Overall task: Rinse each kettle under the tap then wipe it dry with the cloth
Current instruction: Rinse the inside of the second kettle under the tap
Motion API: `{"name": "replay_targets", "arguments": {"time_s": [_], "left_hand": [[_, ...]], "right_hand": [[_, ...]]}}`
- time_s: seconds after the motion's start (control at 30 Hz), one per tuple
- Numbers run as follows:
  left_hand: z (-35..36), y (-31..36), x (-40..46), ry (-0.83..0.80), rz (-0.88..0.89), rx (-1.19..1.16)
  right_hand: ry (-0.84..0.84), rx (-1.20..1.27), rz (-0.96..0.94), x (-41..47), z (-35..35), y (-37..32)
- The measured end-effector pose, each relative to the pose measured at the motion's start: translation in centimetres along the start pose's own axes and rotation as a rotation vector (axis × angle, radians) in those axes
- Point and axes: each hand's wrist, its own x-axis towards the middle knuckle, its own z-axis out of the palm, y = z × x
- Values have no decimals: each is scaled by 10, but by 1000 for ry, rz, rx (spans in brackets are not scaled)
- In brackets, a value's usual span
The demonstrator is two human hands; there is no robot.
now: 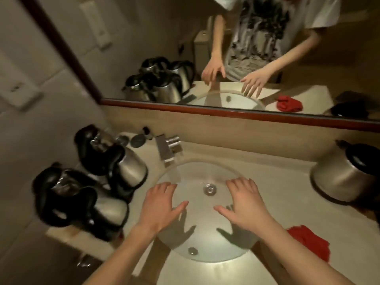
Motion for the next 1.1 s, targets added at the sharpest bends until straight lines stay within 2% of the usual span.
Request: {"name": "replay_targets", "arguments": {"time_s": [0.1,0.23,0.37,0.5,0.6,0.73,0.9,1.0,1.1], "left_hand": [[-31,-47,-11,45,-92,13],[-59,-103,-26,170,-134,40],[-84,-161,-35,208,-179,44],[-93,-218,-46,184,-136,-40],[-87,-255,-59,94,-72,-98],[-72,-277,-66,-40,-15,-132],[-57,-279,-70,-69,5,-226],[-51,-273,-73,-52,-21,-266],[-46,-264,-77,-5,-54,-263]], "right_hand": [[-14,-41,-129,32,-9,-62],[-22,-58,-249,64,-14,-143],[-21,-38,-385,88,-5,-218],[-67,23,-455,96,8,-283],[-101,67,-481,91,29,-319],[-123,55,-427,87,59,-336],[-80,80,-367,88,74,-331],[-98,227,-316,84,74,-326],[-230,504,-105,78,87,-311]]}}
